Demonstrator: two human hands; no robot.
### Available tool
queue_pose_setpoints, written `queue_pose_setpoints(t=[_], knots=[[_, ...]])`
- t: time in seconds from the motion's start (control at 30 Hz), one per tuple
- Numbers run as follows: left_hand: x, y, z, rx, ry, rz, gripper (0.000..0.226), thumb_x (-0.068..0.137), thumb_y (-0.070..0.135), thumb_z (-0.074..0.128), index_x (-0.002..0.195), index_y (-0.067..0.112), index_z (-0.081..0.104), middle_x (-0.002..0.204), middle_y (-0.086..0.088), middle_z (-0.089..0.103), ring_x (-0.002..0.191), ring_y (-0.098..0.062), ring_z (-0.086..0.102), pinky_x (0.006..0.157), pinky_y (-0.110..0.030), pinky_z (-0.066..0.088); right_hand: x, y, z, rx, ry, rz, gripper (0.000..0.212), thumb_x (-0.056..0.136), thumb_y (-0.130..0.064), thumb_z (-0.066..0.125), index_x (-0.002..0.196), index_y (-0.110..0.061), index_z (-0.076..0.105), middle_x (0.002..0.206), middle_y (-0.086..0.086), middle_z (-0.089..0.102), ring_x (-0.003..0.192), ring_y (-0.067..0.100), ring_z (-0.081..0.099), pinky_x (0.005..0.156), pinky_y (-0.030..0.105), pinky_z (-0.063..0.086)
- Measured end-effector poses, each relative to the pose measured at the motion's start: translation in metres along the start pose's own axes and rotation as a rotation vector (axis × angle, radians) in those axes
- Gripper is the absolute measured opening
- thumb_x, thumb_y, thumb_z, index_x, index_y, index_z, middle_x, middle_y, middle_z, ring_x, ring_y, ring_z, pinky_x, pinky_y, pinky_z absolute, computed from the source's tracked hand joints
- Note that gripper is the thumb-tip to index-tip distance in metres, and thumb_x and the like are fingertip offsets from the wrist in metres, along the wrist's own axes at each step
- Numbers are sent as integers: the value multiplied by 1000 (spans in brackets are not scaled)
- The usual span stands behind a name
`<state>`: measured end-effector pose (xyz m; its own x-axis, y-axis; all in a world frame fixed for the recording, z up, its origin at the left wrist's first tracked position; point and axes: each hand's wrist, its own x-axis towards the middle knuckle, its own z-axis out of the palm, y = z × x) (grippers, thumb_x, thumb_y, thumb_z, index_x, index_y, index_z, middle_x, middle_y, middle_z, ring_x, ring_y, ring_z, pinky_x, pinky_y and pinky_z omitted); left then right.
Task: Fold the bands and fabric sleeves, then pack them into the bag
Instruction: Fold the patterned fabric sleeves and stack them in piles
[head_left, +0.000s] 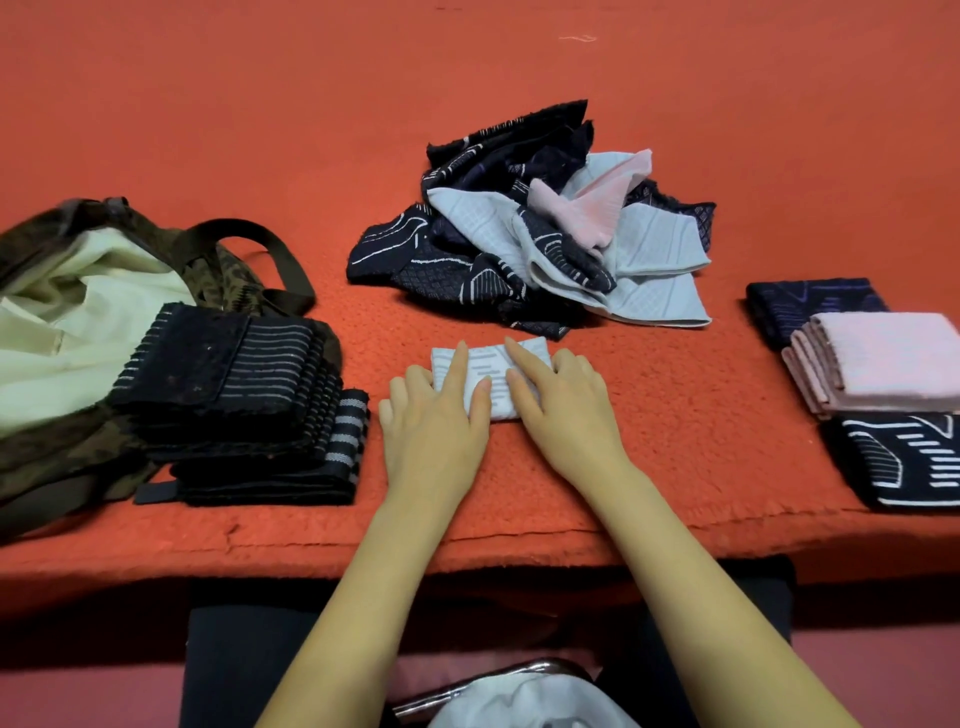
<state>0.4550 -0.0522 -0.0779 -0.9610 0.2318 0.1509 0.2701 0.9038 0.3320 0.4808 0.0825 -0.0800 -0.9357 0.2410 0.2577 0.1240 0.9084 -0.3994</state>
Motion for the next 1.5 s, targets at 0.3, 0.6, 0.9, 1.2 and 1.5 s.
queue_pose_setpoints(t=[0.3,0.6,0.9,1.2,1.5], knots=[[-6,14,-16,-416,2,60,52,94,37,52,143,27,39,99,-4,43,100,-23,38,96,-28,26,-14,5,-24,208,82,6,50,89,-44,36,132,-26,54,87,-1,37,89,25,43,82,40,40],[-22,108,-14,-548,-68,334,53,89,39,41,137,18,49,89,-12,55,92,-31,51,89,-33,34,-55,77,-94,345,375,101,35,91,-24,51,125,-21,61,90,1,38,80,10,44,80,25,39],[-43,192,10,-596,-145,474,44,95,26,53,138,17,48,96,-11,57,97,-28,50,90,-27,31,-97,144,-142,333,455,268,29,92,-17,55,120,-17,63,93,4,43,84,4,45,79,9,34],[-22,156,14,-617,-177,348,42,93,24,57,135,22,51,86,0,50,93,-26,54,86,-28,37,-72,136,-126,11,347,85,35,86,-38,48,112,-24,67,89,-1,54,88,20,45,75,34,34],[3,151,40,-522,-178,307,48,93,31,56,139,19,46,109,-15,60,106,-30,51,96,-39,36,-39,143,-105,-354,350,75,34,82,-36,44,102,-26,69,85,4,59,86,26,40,69,35,25]])
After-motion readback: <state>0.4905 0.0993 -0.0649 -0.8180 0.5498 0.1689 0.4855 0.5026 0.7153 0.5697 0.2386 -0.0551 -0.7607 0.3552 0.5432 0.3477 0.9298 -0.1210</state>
